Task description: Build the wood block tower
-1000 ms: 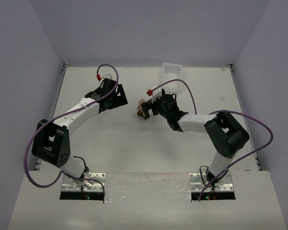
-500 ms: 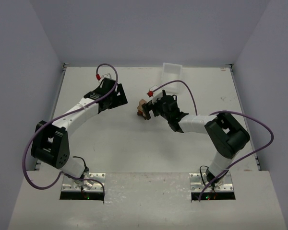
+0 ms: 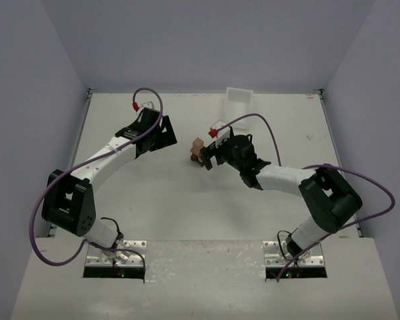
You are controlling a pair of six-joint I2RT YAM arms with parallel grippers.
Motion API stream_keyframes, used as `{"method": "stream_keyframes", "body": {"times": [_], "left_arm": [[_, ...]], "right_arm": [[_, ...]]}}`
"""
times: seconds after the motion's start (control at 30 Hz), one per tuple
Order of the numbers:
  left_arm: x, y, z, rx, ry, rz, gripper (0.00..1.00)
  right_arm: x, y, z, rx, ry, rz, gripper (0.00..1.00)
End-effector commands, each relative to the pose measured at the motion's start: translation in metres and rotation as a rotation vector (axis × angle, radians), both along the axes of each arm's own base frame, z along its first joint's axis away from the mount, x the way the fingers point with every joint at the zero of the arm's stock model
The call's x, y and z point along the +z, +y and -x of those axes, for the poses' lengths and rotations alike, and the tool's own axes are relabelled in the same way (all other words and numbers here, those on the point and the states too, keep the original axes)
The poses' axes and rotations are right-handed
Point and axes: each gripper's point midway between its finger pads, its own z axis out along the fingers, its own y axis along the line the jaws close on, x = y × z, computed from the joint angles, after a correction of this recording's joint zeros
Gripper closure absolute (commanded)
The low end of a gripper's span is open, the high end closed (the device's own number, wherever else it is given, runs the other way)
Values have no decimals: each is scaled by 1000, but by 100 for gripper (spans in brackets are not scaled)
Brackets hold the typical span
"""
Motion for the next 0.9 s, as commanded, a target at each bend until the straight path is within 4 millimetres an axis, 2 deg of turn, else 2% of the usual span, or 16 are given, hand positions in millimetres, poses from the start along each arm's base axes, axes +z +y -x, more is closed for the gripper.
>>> {"method": "stream_keyframes", "body": {"times": [0.0, 0.3, 0.43, 0.5, 0.53, 0.57, 0.6, 0.67, 0.73, 0.8, 0.87], "left_arm": [[15, 3, -3, 4, -47, 15, 0], [26, -4, -13, -17, -66, 32, 0], [29, -11, -23, -40, -62, 56, 0], [27, -14, -33, -41, -51, 70, 0], [33, -14, -39, -37, -58, 77, 0], [28, -14, -41, -33, -47, 77, 0], [38, -13, -52, -9, -53, 90, 0], [39, -11, -64, 8, -44, 115, 0], [53, -16, -82, -5, -76, 148, 0], [57, -22, -99, -18, -66, 154, 0], [44, -26, -110, -26, -20, 141, 0]], "right_arm": [[45, 7, 23, 94, -71, -85, 1], [79, -23, 41, 52, -130, -87, 1], [76, -43, 42, 6, -100, -109, 1], [76, -61, 41, -48, -62, -162, 1], [69, -76, 37, -87, -38, -176, 1], [72, -78, 38, -98, -29, -202, 1], [71, -90, 37, -125, -2, -241, 1], [66, -109, 35, -181, 12, -254, 1], [58, -123, 36, -223, 13, -236, 1], [55, -136, 41, -269, 11, -251, 1], [53, -155, 40, -340, 25, -294, 1]]}}
